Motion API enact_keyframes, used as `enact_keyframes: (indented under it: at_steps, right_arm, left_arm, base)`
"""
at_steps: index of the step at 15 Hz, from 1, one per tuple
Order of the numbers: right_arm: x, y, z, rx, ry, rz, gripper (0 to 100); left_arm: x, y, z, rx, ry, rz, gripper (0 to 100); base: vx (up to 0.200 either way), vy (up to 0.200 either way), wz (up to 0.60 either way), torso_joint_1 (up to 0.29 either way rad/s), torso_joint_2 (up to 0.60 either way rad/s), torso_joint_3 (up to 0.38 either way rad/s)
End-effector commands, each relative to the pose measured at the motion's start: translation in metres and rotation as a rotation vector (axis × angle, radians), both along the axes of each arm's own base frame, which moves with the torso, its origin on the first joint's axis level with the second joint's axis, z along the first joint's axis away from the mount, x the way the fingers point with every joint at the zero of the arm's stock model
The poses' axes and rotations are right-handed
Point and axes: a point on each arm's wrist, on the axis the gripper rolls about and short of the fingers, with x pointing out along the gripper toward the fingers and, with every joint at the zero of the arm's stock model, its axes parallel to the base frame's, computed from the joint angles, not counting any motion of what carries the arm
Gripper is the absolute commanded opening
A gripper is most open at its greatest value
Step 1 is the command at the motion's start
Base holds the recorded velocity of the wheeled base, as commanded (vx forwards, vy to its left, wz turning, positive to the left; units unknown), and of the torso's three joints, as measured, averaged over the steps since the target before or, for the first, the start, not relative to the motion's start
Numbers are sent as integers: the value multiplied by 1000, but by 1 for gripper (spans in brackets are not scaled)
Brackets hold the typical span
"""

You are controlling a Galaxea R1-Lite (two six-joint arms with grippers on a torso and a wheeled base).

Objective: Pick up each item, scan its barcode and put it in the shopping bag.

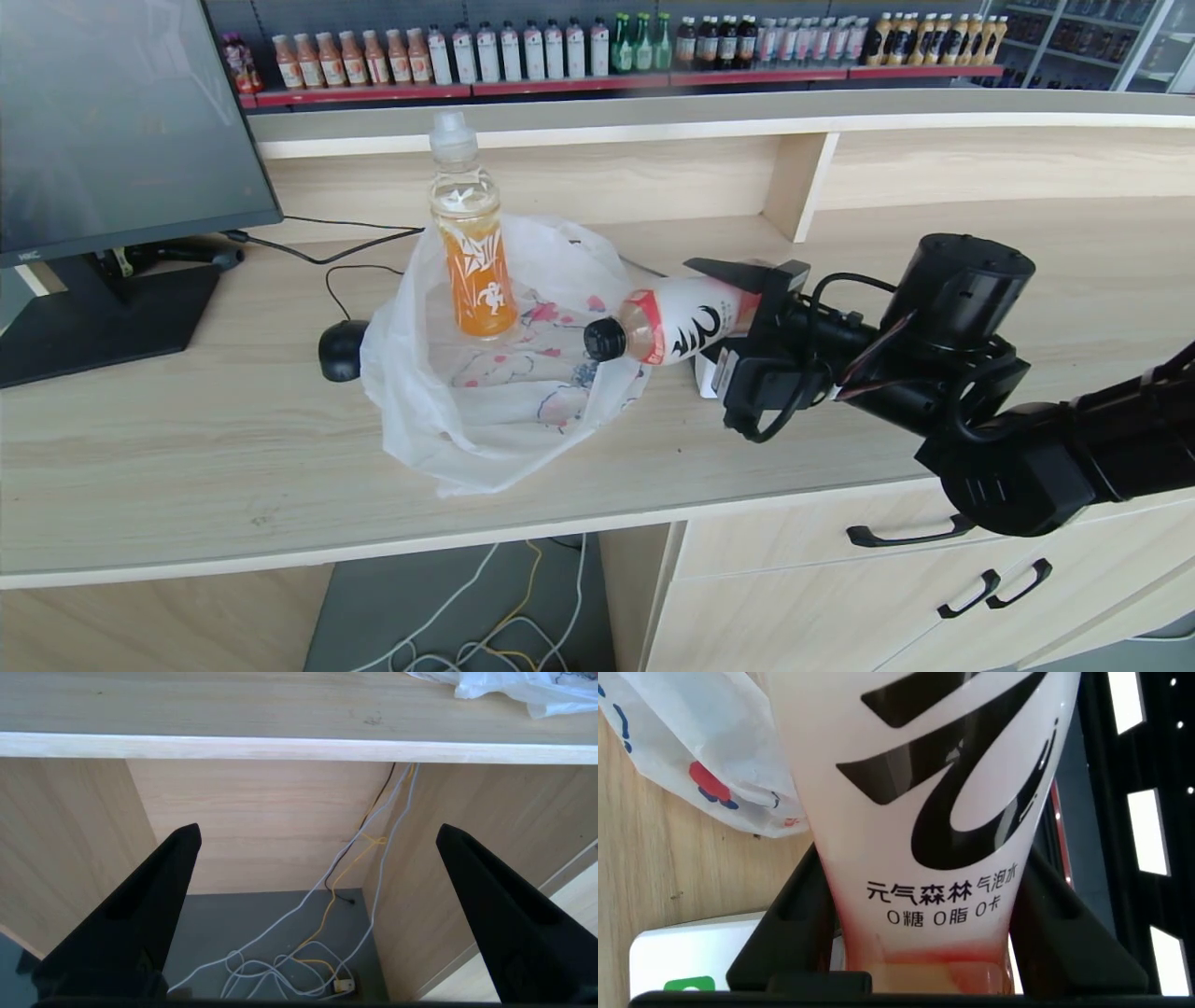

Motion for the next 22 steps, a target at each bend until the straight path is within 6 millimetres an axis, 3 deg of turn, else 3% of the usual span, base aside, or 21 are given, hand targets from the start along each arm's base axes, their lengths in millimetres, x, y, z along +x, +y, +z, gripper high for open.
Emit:
enact_keyframes:
  at_steps: [1, 13, 18, 22]
  right_arm:
    - [1, 0, 0, 0, 5, -3, 0]
    - [5, 2, -3, 23, 16, -5, 0]
    - [3, 1, 11, 106, -14, -47, 0]
    - [-15, 6, 29, 206, -16, -50, 0]
  left_arm:
    - [0, 0, 0, 0, 0, 0, 100]
    - [0, 0, 0, 0, 0, 2, 100]
    - [0, 0, 0, 0, 0, 0, 100]
    - [0, 0, 0, 0, 0, 0, 100]
  base:
    - [0, 0, 0, 0, 0, 0]
    - [0, 0, 0, 0, 0, 0]
    - [0, 0, 0, 0, 0, 0]
    - [0, 0, 0, 0, 0, 0]
